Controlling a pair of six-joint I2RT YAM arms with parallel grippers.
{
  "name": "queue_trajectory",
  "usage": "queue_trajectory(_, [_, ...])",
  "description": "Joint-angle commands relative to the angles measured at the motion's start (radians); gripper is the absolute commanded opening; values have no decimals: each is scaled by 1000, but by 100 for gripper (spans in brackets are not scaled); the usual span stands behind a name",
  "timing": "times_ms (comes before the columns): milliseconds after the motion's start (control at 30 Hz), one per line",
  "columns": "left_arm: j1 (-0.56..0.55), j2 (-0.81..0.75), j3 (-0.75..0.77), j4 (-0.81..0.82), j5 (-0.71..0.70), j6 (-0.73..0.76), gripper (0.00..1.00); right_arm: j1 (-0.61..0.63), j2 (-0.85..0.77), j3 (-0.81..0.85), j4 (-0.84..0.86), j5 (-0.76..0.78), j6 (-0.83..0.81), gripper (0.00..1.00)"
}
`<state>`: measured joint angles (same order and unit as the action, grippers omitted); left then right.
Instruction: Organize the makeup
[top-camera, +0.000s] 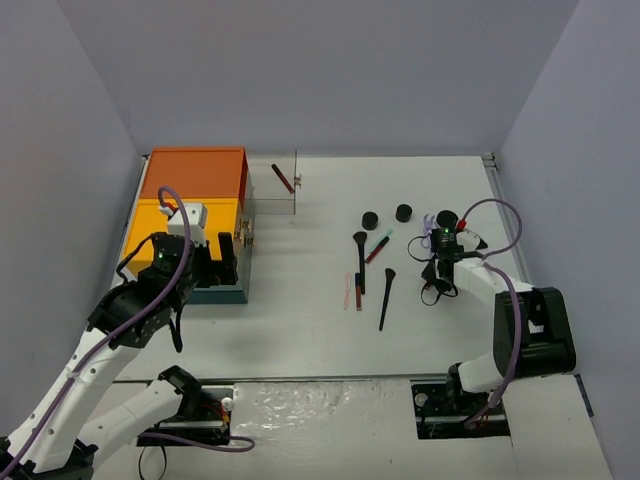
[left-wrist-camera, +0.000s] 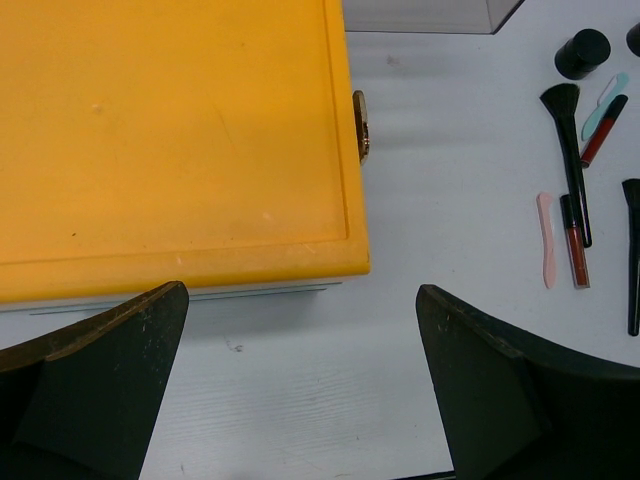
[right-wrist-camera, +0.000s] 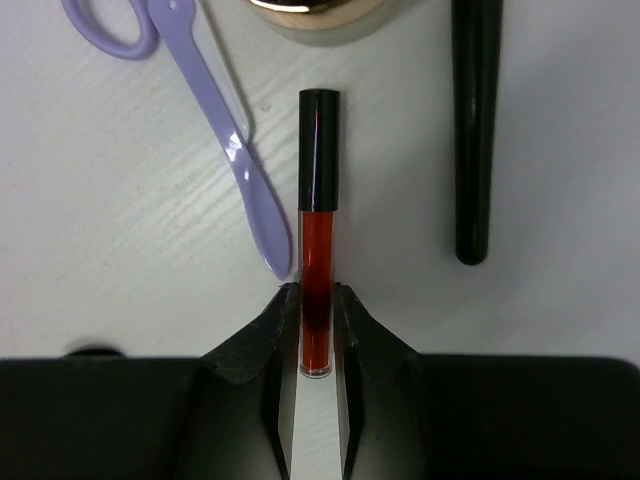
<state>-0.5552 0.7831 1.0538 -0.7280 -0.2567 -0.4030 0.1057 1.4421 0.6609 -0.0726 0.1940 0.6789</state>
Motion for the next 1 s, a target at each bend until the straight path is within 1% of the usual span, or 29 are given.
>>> queue_trajectory(0, [6, 14, 30, 42, -12, -11, 97, 17, -138, 42, -94, 78, -26, 0])
queue_trajectory(67, [5, 21, 32, 47, -9, -11, 97, 29, -186, 76, -126, 82, -41, 0])
queue_trajectory(200, [5, 48, 45, 58, -4, -8, 97, 120, -250, 197, -183, 83, -66, 0])
queue_trajectory(267, [6, 56, 53, 61, -5, -5, 97, 192, -253, 262, -188, 62, -86, 0])
queue_trajectory(300, [6, 57, 58, 61, -6, -3, 97, 226, -243, 332, -179, 40, -101, 0])
queue_trajectory(400, [6, 59, 72, 54, -13, 7, 97, 321, -187, 495, -99, -39, -139, 0])
queue_trajectory(467, [6, 57, 86, 43, -23, 9, 97, 388, -123, 588, -58, -69, -158, 0])
queue_trajectory(533, [5, 56, 97, 25, -32, 10, 97, 435, -34, 744, -10, -87, -177, 0])
queue_trajectory(667, [6, 25, 103, -23, -46, 1, 97, 534, 135, 964, 103, -164, -165, 0])
queue_trajectory(833, [6, -16, 109, -87, -82, -4, 97, 589, 398, 1240, 112, -237, -196, 1])
queue_trajectory(967, [6, -56, 121, -143, -110, -11, 97, 607, 544, 1399, 109, -278, -231, 3])
